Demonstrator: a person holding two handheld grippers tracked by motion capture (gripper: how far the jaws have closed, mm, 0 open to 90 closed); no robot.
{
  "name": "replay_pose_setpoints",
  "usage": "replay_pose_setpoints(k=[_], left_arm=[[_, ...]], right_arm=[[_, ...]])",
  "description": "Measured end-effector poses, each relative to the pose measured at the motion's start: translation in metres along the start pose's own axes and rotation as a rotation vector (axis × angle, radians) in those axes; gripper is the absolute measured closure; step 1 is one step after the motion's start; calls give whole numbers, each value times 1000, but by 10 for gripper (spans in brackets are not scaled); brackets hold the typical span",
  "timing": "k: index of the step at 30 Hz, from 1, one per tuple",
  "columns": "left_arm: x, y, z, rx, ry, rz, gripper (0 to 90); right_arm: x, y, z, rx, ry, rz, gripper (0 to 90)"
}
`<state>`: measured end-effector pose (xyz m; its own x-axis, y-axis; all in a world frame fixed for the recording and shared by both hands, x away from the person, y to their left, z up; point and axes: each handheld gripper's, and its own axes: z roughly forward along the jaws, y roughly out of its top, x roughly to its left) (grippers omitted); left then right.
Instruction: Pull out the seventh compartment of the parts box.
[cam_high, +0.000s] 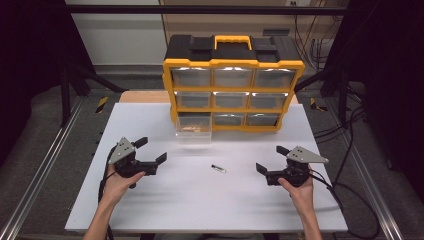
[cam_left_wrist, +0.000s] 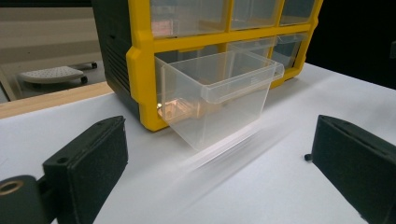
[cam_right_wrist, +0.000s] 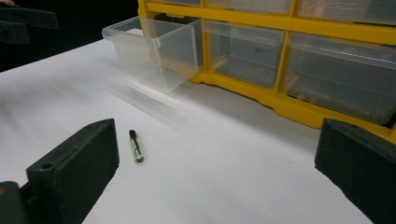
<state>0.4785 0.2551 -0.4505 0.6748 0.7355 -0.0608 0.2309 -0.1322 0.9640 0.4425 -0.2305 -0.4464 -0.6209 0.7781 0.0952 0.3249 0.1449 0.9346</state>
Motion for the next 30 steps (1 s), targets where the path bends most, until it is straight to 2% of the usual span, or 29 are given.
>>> replay_pose_setpoints(k=[13, 30], left_arm=[[7, -4, -7, -4, 2, -14, 30], [11, -7, -11, 0, 9, -8, 26]], right_arm=[[17, 9, 18, 47, 28, -25, 4], [37, 22, 44, 95, 76, -53, 5]])
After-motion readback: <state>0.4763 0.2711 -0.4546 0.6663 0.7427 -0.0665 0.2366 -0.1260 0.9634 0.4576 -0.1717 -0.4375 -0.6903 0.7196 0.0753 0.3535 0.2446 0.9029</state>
